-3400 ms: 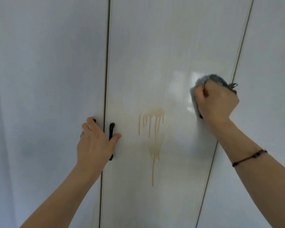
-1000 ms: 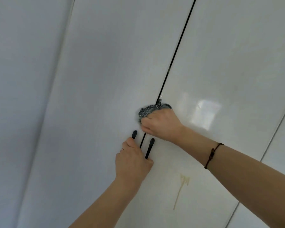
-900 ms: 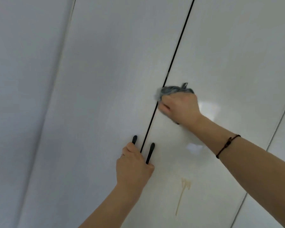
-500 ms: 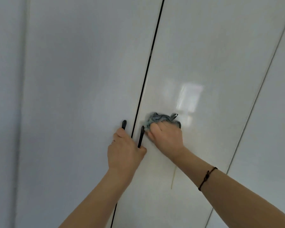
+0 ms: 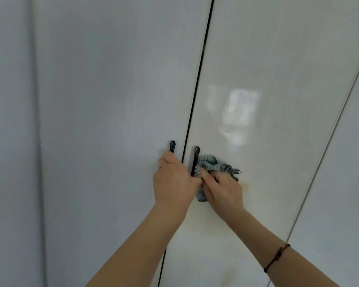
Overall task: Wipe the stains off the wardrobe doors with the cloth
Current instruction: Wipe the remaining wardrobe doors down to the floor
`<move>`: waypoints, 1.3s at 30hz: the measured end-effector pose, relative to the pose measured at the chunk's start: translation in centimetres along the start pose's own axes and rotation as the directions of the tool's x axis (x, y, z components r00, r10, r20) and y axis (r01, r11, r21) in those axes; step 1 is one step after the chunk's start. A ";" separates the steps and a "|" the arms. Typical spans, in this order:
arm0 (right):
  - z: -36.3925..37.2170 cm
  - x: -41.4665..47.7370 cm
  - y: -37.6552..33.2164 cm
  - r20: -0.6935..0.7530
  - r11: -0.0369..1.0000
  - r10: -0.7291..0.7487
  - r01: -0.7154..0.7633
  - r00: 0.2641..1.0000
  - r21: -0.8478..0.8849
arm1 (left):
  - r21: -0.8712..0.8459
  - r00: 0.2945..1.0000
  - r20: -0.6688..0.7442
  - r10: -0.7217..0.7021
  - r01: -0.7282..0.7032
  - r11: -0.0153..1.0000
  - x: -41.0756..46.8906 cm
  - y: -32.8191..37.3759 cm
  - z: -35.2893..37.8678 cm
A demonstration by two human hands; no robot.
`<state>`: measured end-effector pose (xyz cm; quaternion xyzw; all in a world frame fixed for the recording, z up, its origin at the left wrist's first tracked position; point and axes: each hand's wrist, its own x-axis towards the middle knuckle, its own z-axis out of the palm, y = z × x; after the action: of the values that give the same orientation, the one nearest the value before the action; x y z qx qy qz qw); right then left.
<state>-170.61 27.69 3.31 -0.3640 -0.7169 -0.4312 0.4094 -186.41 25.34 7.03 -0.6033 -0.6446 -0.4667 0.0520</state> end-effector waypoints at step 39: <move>-5.7 20.8 1.7 0.258 0.993 -0.079 0.099 0.963 -0.066 | 0.109 0.988 -0.152 0.017 0.000 0.994 0.1 -0.4 1.0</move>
<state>-175.89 26.61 24.26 -0.3993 -0.7618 -0.4267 0.2796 -186.29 26.17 6.36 -0.5647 -0.6608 -0.4754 0.1360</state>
